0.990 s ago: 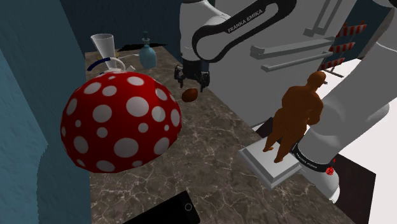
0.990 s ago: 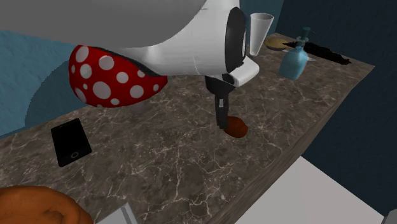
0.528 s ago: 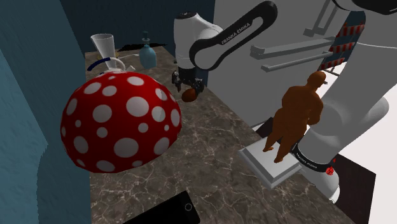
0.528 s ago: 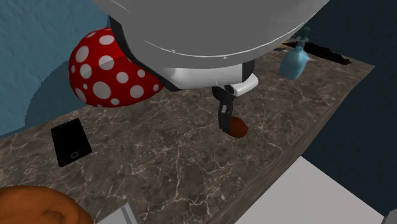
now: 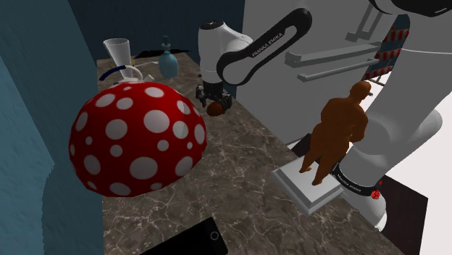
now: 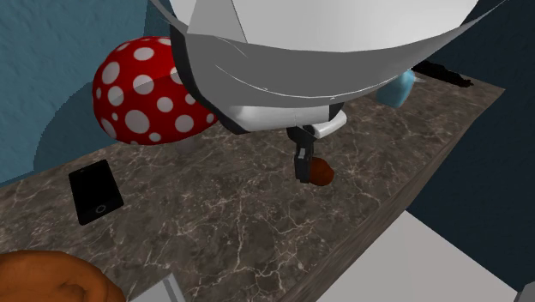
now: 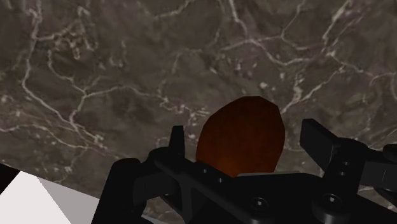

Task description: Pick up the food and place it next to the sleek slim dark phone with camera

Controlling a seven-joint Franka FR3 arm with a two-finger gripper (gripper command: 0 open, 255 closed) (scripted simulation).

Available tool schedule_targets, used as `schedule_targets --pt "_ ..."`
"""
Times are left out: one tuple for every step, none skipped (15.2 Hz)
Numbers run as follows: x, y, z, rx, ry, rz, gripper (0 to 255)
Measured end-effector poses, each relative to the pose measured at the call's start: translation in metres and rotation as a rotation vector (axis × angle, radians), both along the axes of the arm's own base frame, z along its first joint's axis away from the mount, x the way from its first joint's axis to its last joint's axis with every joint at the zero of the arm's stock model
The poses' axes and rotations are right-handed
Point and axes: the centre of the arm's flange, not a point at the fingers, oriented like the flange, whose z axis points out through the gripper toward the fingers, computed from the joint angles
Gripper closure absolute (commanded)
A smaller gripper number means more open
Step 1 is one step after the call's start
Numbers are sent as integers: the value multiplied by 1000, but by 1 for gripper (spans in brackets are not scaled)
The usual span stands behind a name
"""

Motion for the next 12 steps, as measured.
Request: schedule_targets --pt "0 0 0 0 0 0 0" --pt "0 0 0 0 0 0 255" --pt "0 0 0 0 0 0 255" --pt "0 0 0 0 0 0 255" --pt "0 0 0 0 0 0 255" --pt "0 0 0 0 0 0 255" --pt "0 0 0 0 0 0 255" --pt "0 0 0 0 0 0 255" --pt "0 0 0 0 -1 0 255" --pt "0 0 0 0 -1 0 255" --pt "0 0 0 0 -1 0 255" --pt "0 0 0 0 -1 1 255"
